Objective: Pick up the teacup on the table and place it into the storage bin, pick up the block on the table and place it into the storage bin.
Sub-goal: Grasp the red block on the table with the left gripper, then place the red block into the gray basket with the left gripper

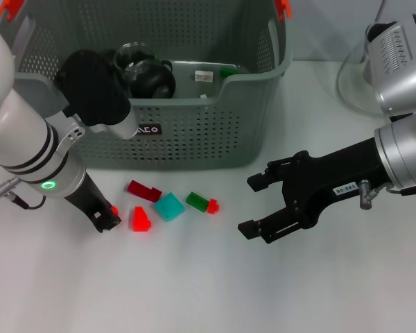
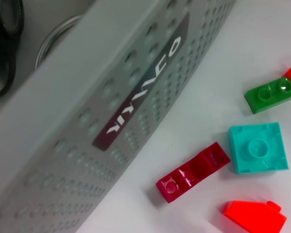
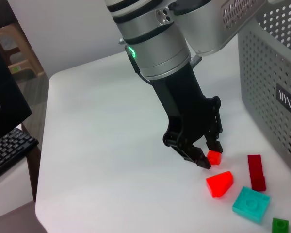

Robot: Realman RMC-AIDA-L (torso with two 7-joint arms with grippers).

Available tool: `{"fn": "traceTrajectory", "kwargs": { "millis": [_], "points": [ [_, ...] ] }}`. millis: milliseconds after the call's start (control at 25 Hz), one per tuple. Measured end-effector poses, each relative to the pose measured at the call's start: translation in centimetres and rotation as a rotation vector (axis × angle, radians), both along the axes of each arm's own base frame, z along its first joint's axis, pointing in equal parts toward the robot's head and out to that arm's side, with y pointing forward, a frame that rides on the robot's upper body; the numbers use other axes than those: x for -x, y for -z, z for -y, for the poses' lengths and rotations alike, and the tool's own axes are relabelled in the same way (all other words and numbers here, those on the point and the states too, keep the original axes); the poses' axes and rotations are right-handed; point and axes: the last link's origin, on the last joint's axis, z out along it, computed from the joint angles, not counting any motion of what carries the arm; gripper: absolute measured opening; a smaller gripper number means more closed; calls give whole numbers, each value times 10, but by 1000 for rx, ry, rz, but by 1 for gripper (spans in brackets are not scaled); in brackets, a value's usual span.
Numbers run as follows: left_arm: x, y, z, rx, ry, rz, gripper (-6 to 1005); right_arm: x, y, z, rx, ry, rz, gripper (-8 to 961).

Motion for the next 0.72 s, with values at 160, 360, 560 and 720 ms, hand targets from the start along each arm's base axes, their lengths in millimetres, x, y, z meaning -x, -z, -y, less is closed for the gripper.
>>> {"fn": "traceTrajectory", "kwargs": {
  "millis": [160,360,560,720],
  "points": [
    [-2,-1,0,1,-6,1,279,-1,0,0,-1,2,-1,929],
    [-2,-1,1,13,-12,-3,137,-1,0,0,-3,4,-2,929],
    [-2,-2,2,13,-14,-2,96,-2,0,0,-3,5,-2,930],
    [-3,-3,1,12,-14,-1,101,-2,0,0,-2,6,-2,930]
  ]
}}
